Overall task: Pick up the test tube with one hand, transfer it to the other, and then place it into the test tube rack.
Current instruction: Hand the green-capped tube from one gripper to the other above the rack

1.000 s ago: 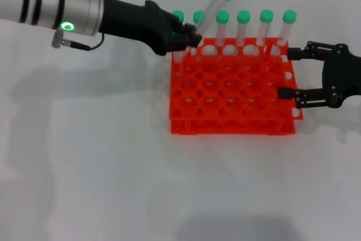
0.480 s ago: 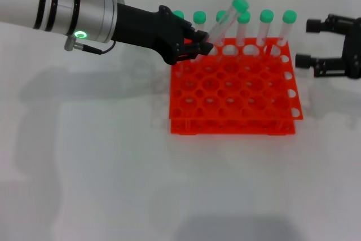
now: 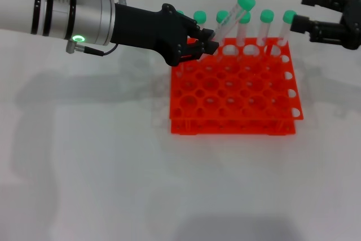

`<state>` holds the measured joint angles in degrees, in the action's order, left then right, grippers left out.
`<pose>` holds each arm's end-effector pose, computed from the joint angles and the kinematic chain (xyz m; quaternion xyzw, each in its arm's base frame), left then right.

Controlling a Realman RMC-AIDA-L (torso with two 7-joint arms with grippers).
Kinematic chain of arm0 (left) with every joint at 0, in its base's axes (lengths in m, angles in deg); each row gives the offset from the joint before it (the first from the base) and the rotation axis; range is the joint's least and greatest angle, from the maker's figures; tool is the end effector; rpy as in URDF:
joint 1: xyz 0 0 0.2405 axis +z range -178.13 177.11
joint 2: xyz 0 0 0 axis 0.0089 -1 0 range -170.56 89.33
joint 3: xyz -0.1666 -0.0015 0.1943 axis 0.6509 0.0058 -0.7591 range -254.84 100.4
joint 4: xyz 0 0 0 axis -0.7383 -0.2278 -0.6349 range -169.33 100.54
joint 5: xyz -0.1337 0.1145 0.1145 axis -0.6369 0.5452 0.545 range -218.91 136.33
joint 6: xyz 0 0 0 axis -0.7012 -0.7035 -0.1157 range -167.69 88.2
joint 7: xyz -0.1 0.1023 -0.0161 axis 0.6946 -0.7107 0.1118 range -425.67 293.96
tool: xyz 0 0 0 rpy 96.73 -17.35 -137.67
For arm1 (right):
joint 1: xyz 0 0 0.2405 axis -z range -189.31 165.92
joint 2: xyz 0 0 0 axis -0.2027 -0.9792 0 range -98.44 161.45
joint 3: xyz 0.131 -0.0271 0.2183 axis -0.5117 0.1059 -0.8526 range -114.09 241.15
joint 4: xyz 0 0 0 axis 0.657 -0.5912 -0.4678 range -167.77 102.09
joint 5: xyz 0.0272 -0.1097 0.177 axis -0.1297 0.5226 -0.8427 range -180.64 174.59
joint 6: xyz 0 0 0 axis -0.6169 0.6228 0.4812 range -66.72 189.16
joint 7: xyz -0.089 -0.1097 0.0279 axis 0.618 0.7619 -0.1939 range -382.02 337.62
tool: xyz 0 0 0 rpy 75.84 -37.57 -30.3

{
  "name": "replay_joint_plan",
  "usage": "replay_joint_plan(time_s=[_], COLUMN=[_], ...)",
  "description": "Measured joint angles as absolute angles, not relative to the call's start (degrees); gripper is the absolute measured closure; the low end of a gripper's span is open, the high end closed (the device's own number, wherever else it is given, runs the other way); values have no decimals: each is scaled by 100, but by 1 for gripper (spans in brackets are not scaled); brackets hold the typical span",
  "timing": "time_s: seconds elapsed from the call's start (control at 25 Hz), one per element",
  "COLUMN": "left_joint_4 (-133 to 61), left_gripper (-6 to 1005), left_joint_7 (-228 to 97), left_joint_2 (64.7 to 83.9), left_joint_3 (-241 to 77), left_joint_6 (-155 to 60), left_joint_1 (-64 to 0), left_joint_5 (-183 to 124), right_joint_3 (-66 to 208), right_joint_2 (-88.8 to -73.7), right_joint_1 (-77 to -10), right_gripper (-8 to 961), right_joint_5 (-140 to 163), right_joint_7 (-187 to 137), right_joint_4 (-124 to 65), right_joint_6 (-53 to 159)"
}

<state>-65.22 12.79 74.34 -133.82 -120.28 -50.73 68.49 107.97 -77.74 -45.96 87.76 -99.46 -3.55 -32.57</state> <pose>-0.1538 0.4021 -0.0245 -0.9824 -0.0495 -0.1667 0.0675 0.2325 0.3642 0.0681 -0.9003 0.1603 0.3733 0.1559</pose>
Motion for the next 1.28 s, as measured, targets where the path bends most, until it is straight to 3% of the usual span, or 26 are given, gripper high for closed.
replay_joint_plan(time_s=[0.16,0.36,0.44,1.28], left_joint_4=[-6524,-6525,-6525,-6524], left_gripper=[799,798,798,794], left_joint_7=[1258,1240,1207,1149], left_joint_2=[7451,7475,7503,7566], left_joint_3=[-13382,-13376,-13375,-13392], left_joint_6=[-11996,-11986,-11981,-11972], left_joint_1=[-5080,-5080,-5078,-5062], left_joint_5=[6847,6826,6788,6734], right_joint_3=[10800,10801,10812,10862], right_joint_2=[-7876,-8276,-8357,-8432], right_joint_1=[-4738,-4754,-4749,-4910], right_gripper=[85,85,85,85], right_joint_5=[8553,8351,8253,7784], right_joint_7=[-9741,-9316,-9177,-8482], right_joint_4=[-891,-1040,-1091,-1653], right_joint_6=[-3263,-3184,-3141,-2900])
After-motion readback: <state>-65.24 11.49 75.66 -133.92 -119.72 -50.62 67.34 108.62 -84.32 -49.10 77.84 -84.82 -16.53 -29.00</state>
